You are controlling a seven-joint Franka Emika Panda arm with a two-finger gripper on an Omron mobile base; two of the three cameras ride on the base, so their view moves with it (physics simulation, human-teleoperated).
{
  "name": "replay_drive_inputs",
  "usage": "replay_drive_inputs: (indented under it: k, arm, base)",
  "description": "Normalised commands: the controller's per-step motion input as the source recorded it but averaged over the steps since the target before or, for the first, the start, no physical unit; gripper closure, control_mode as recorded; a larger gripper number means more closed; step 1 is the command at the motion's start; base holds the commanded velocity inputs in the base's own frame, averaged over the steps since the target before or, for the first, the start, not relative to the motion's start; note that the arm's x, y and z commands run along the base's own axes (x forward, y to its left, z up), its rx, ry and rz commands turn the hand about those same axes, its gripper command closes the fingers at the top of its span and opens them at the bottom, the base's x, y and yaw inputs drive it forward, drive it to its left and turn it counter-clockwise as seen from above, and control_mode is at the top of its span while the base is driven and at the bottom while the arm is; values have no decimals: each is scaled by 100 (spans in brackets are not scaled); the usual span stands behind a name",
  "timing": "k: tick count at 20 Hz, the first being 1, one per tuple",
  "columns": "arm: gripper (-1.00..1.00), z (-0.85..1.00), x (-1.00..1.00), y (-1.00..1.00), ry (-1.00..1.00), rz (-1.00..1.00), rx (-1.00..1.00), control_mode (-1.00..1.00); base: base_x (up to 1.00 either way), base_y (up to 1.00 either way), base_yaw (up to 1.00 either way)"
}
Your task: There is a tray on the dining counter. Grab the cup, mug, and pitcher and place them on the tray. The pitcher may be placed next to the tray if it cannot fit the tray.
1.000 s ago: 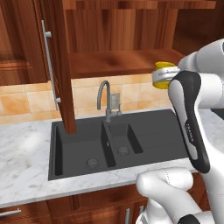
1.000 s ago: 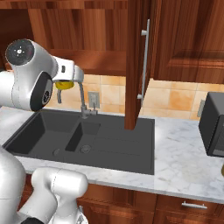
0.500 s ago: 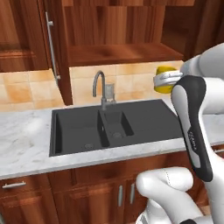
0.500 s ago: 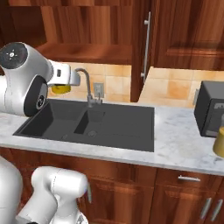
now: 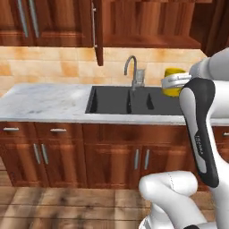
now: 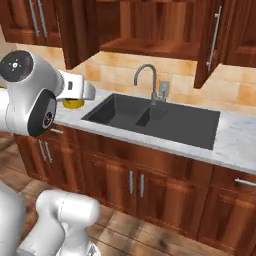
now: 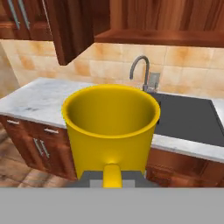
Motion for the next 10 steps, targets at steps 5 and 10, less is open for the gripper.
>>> replay_drive_inputs:
  k: [5,10]
  arm:
    - [100,0,0,0,0,0,0,100]
    - [100,0,0,0,0,0,0,100]
  base:
    - [-59,13,96]
    - [-1,2,96]
